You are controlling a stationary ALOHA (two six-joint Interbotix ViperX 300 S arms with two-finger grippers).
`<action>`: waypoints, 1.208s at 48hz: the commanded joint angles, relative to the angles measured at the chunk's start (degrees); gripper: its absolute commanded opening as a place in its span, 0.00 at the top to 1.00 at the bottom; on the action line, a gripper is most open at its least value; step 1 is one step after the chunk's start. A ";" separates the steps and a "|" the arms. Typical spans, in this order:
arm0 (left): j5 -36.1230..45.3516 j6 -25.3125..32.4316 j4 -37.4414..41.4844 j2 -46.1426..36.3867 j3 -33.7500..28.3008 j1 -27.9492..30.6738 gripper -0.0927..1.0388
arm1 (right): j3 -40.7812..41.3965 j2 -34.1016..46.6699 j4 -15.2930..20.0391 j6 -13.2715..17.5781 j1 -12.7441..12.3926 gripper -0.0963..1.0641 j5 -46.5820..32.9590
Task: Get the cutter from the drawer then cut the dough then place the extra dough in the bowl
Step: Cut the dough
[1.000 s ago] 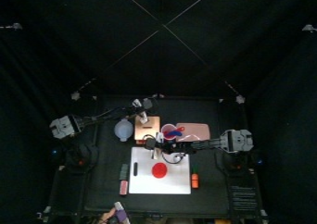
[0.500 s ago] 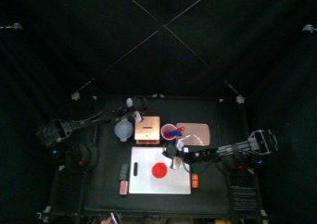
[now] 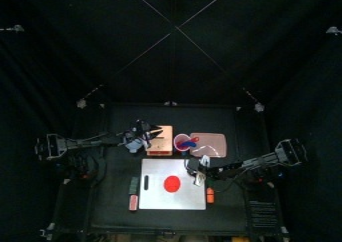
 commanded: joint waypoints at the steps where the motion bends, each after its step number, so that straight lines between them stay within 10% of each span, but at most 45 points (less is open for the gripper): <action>1: -0.79 0.00 -0.26 -0.70 -0.44 -1.32 0.35 | -4.75 -2.81 9.58 -11.16 0.26 0.28 6.06; 9: -0.88 0.09 -1.32 -0.35 0.09 -2.55 0.35 | -8.26 -2.11 22.15 -31.11 -0.35 0.28 12.83; 14: -1.58 0.09 -1.67 -0.44 0.88 -3.78 0.35 | -8.70 0.09 25.49 -36.83 -1.58 0.28 12.13; 58: -13.54 0.44 -1.41 -1.23 11.51 -10.55 0.34 | -6.86 8.61 33.49 -36.65 -12.57 0.25 6.68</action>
